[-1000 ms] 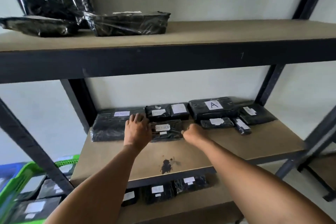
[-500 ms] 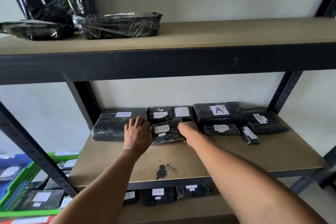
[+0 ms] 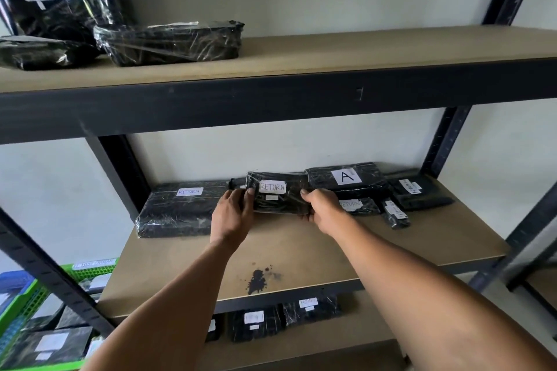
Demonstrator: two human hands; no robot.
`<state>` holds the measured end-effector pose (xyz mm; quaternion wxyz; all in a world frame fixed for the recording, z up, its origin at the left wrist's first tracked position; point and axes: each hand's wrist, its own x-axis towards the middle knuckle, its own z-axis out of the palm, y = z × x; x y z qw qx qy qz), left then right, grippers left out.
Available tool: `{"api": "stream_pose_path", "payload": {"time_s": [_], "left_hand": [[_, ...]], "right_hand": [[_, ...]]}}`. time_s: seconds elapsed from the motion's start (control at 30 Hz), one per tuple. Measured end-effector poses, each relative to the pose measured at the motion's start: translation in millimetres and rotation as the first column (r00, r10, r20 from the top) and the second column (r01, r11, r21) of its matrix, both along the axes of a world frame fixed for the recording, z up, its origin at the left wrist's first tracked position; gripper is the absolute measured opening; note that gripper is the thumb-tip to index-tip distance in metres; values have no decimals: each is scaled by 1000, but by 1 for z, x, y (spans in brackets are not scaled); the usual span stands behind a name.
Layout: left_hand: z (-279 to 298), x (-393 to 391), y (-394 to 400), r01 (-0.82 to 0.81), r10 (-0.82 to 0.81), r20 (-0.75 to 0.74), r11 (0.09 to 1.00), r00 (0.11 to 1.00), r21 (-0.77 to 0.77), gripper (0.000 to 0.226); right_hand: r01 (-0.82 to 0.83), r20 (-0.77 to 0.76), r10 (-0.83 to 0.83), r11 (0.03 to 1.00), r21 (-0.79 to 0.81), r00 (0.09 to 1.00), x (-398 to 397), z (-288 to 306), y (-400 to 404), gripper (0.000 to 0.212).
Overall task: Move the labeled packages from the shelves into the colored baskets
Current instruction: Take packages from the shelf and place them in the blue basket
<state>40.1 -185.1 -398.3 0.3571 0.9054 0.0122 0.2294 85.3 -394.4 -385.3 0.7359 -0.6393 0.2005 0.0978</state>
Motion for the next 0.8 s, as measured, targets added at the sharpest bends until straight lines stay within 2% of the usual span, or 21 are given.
{"api": "stream_pose_path", "payload": {"time_s": [0.03,0.1,0.2,0.27,0.33,0.4,0.5,0.7,0.8], "left_hand": [[3,1,-8,11,-17,-34,988,999,-151,36],[9,3,-21,-3,-52,-120,910,991,-415,30],[1,13,-29,-89,-100,-262,776,960,-624,19],[-8,21,-29,-165,-158,-338,637,928,-753,19],[-14,23,-28,-190,-228,-333,485,915,-854,14],[-19,23,-27,-210,-229,-327,419,917,-883,16],[-25,19,-24,-250,-206,-336,355,919,-901,23],[-23,12,-25,-271,-201,-342,310,918,-911,24],[-21,14,-25,-261,-201,-333,316,921,-912,22]], "right_hand": [[1,7,-1,1000,8,1000,0,0,-4,20],[-2,18,1,1000,15,1000,-1,0,-11,24],[-11,45,10,999,41,999,-5,-2,-18,23],[-29,46,28,999,42,999,-10,-4,-24,17],[-43,29,42,999,8,999,-12,-6,-30,12],[-46,12,46,998,-51,999,-11,-10,-35,11],[-4,12,4,1000,-28,1000,-9,-15,-43,10],[139,76,-131,983,-117,989,-5,-14,-53,8],[143,78,-133,980,-142,988,-4,-12,-54,10]]}}
